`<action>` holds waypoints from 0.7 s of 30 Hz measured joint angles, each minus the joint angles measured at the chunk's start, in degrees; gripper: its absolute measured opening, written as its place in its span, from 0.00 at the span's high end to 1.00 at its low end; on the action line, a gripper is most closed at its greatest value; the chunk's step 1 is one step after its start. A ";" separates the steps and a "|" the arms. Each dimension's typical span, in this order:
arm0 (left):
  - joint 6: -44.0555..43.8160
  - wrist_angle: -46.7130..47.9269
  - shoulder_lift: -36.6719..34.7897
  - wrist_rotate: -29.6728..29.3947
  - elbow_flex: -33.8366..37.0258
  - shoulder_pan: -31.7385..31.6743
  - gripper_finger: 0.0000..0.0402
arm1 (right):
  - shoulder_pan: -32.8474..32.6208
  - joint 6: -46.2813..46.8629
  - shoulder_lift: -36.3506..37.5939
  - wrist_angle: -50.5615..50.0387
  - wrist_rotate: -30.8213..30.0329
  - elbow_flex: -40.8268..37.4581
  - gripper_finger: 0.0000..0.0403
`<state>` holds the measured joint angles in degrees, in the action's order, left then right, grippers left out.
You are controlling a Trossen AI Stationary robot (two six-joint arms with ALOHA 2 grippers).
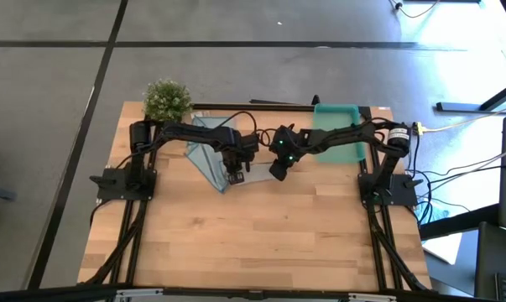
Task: Roll microfiber towels into tight, uniform cylinder then place into a basket
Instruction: Roll the gray towel
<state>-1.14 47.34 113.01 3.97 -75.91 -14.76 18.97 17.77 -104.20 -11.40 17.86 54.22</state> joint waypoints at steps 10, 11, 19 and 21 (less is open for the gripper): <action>0.26 0.19 -0.09 -0.42 -0.03 0.20 0.96 | 0.21 -0.04 0.00 -0.20 -0.07 0.00 0.96; 0.28 0.19 -0.09 -0.37 -0.03 0.20 0.97 | 0.24 -0.04 0.00 -0.17 0.06 -0.02 0.96; 0.82 -0.25 0.17 -0.21 -0.12 0.20 0.98 | 0.58 -0.35 0.39 -2.86 2.11 3.08 0.96; 1.31 -0.19 0.20 -0.13 -0.12 0.15 0.96 | 0.58 -1.34 0.90 -4.32 1.95 4.30 0.96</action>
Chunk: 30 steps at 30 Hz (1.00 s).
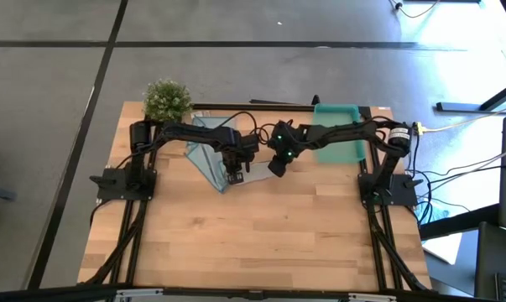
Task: Roll microfiber towels into tight, uniform cylinder then place into a basket
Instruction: Roll the gray towel, then put the gray towel into the green bin
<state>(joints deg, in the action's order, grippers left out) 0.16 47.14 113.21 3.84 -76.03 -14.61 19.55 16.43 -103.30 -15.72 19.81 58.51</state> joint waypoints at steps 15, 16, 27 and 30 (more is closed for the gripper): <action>0.57 -0.03 0.00 0.00 0.00 0.04 0.95 | -0.71 -5.27 12.44 -18.68 -9.78 4.95 0.96; 0.57 -0.03 0.01 0.02 0.00 0.04 0.95 | -0.93 -5.78 13.77 -19.08 -10.61 4.95 0.96; 0.59 -0.38 0.02 0.00 0.00 0.04 0.92 | -6.12 -10.09 20.91 -18.83 -12.68 4.95 0.96; 0.57 -0.40 0.02 0.01 0.00 0.04 0.92 | -7.53 -11.66 20.91 -18.90 -12.68 4.95 0.96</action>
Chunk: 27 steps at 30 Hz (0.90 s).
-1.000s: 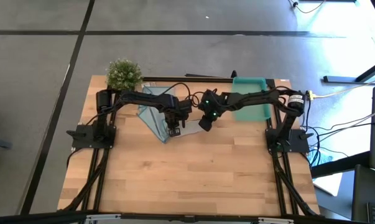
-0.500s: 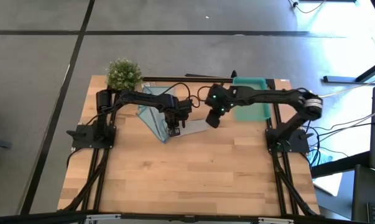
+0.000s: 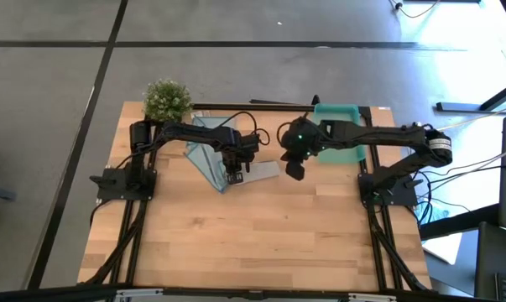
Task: Roll microfiber towels into tight, uniform cylinder then place into a basket
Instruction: Put the gray towel into the green bin
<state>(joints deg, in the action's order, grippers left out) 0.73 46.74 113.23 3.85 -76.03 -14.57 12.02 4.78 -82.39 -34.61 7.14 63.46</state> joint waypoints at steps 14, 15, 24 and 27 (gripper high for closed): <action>-0.07 -0.83 0.02 0.03 0.00 0.00 0.92 | -2.21 -0.81 0.00 0.02 0.39 0.00 0.96; -0.07 -0.83 0.02 0.01 0.00 0.00 0.92 | -2.21 -0.79 0.00 0.02 0.39 0.00 0.96; -0.09 -0.90 0.02 0.03 0.00 0.00 0.91 | -2.13 -5.53 -0.02 2.01 0.44 -0.02 0.96; -0.09 -0.90 0.02 0.03 0.00 0.00 0.91 | -2.15 -8.24 -0.02 3.85 0.44 -0.02 0.95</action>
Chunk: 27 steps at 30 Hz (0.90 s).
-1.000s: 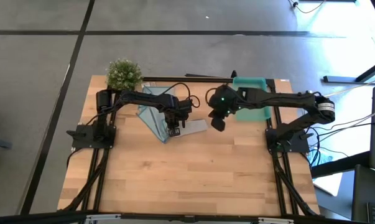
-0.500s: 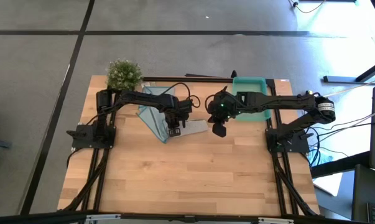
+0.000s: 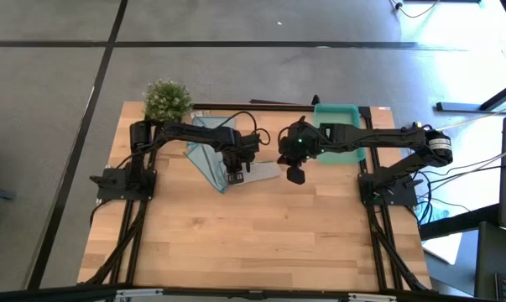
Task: Roll microfiber towels into tight, uniform cylinder then place into a basket
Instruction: Put the gray towel into the green bin
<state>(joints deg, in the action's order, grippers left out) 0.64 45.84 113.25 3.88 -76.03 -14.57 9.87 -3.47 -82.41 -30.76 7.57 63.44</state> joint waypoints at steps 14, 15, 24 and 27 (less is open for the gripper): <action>0.00 -0.70 0.00 0.10 0.00 0.02 0.91 | -0.53 -3.08 -6.15 3.18 -0.02 -0.04 0.23; 0.00 -0.70 0.00 0.07 0.00 0.02 0.91 | -0.70 -3.50 -6.70 3.58 -0.02 -0.04 0.17; 0.00 -1.13 0.00 0.04 0.00 0.02 0.91 | -1.09 -8.44 -14.63 9.09 0.59 -0.04 0.04; 0.00 -1.19 0.00 0.07 0.00 0.02 0.91 | -1.09 -10.69 -17.00 11.12 0.88 -0.04 0.04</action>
<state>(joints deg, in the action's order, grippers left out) 0.64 44.66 113.25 3.95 -76.03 -14.55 8.78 -14.16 -99.41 -19.64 8.45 63.40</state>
